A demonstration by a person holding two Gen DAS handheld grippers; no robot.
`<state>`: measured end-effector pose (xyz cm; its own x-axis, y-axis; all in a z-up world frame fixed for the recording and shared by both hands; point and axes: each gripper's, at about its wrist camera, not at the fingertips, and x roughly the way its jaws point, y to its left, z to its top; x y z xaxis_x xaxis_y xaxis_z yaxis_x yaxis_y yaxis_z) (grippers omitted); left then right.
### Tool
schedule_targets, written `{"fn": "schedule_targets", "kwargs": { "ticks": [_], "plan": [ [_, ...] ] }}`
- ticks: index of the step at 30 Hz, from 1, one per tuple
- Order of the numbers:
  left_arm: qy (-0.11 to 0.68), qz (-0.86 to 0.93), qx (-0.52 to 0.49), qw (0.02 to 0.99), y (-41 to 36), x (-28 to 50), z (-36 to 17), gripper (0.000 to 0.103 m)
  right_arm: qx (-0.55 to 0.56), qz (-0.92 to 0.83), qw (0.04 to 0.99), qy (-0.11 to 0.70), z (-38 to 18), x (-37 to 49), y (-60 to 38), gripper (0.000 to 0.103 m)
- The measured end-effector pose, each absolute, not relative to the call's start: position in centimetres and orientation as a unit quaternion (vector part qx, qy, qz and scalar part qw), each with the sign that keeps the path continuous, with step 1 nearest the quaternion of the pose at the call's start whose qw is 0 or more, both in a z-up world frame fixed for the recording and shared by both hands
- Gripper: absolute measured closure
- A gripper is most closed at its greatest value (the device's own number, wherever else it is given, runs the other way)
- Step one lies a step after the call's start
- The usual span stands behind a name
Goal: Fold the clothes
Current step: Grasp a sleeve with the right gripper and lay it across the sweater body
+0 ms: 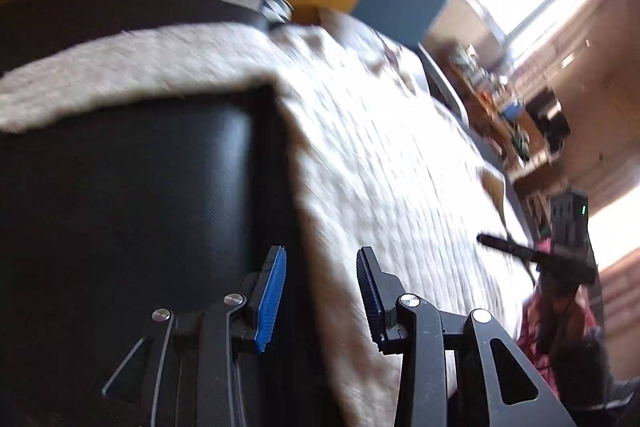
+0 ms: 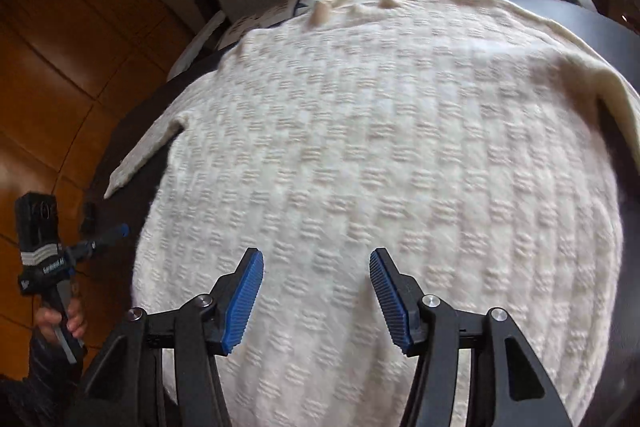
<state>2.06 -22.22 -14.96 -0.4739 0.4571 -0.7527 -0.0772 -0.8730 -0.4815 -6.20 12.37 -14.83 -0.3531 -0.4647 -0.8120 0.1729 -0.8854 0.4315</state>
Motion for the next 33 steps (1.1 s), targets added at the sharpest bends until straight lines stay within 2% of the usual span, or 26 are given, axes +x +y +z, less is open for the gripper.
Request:
{"fn": "schedule_targets", "kwargs": {
  "ticks": [3,9,10,11,13,15,18,22,25,26,28,33],
  "plan": [
    [-0.181,0.831,-0.504,0.15,-19.3,4.1,-15.9,0.065,0.528,-0.816,0.176,-0.155,-15.3,-4.6,15.0,0.045],
    [-0.178,0.835,-0.507,0.116,-18.7,6.0,-16.8,0.062,0.511,-0.825,0.166,-0.176,-15.7,-2.6,18.5,0.047],
    [-0.172,0.837,-0.507,0.114,-18.6,6.0,-16.9,0.069,0.511,-0.823,0.167,-0.184,-15.9,-2.6,18.6,0.047],
    [-0.182,0.831,-0.514,0.11,-18.8,5.7,-16.8,0.093,0.512,-0.821,0.168,-0.187,-16.0,-2.6,18.6,0.047],
    [-0.218,0.815,-0.526,0.106,-20.5,5.5,-17.2,0.093,0.516,-0.817,0.172,-0.192,-16.1,-2.5,18.6,0.047],
    [-0.221,0.816,-0.528,0.087,-21.6,5.7,-17.4,0.093,0.521,-0.81,0.183,-0.196,-16.2,-2.2,18.6,0.047],
    [-0.209,0.82,-0.527,0.083,-21.2,5.2,-16.3,0.09,0.506,-0.815,0.197,-0.203,-16.6,-1.9,18.9,0.047],
    [-0.183,0.837,-0.509,0.081,-20.0,4.6,-13.8,0.089,0.497,-0.802,0.201,-0.265,-16.9,-2.0,20.5,0.047],
    [-0.165,0.856,-0.481,0.092,-18.0,3.9,-11.4,0.076,0.493,-0.803,0.191,-0.276,-16.2,-1.5,22.0,0.047],
    [-0.157,0.858,-0.477,0.111,-16.8,3.5,-11.0,0.067,0.489,-0.808,0.177,-0.277,-15.7,-1.1,22.9,0.047],
    [-0.135,0.858,-0.473,0.146,-14.2,2.4,-10.5,0.059,0.478,-0.82,0.138,-0.282,-14.8,0.0,25.8,0.047],
    [-0.085,0.832,-0.499,0.226,-5.9,-1.4,-11.9,0.059,0.44,-0.844,-0.006,-0.308,-12.9,4.3,35.6,0.047]
  ]
}}
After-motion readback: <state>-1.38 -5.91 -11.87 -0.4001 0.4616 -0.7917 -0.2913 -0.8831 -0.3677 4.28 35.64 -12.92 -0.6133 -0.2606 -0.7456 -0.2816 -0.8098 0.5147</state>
